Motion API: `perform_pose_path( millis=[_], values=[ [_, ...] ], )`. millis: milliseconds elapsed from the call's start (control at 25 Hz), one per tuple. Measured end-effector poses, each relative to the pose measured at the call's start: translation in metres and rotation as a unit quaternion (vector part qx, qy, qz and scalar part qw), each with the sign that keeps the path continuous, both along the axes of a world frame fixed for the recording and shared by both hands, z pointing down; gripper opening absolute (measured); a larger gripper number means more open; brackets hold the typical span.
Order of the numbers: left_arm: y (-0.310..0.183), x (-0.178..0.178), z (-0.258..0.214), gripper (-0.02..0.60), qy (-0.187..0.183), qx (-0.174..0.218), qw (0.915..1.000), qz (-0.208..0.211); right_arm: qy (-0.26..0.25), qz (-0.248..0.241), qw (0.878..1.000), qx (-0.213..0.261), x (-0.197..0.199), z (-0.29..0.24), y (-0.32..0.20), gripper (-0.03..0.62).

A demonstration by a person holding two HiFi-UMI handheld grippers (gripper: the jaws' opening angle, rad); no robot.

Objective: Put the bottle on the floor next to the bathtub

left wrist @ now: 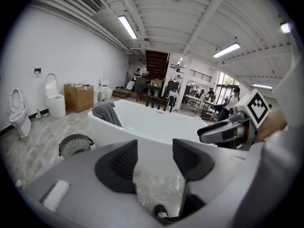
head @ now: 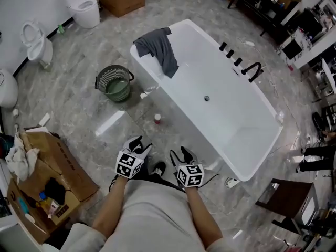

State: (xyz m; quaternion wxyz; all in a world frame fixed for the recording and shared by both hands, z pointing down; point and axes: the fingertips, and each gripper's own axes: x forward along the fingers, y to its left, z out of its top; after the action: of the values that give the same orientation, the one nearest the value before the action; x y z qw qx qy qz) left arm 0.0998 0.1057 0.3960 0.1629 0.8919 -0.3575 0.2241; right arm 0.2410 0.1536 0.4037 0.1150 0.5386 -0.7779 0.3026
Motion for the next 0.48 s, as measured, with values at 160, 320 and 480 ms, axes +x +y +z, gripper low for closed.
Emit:
perform_pose_path(
  millis=[160, 320, 480],
  values=[
    [-0.007, 0.006, -0.002, 0.284, 0.005, -0.003, 1.0, -0.002, 0.003, -0.012, 1.0, 0.006, -0.006, -0.005, -0.009, 0.225],
    [-0.008, 0.004, -0.007, 0.276, 0.002, -0.002, 1.0, 0.002, -0.005, -0.02, 1.0, 0.008, -0.015, -0.008, -0.014, 0.22],
    [-0.011, -0.001, -0.005, 0.276, 0.006, -0.005, 1.0, 0.001, -0.008, -0.03, 0.999, 0.008, -0.024, -0.004, -0.019, 0.171]
  ],
)
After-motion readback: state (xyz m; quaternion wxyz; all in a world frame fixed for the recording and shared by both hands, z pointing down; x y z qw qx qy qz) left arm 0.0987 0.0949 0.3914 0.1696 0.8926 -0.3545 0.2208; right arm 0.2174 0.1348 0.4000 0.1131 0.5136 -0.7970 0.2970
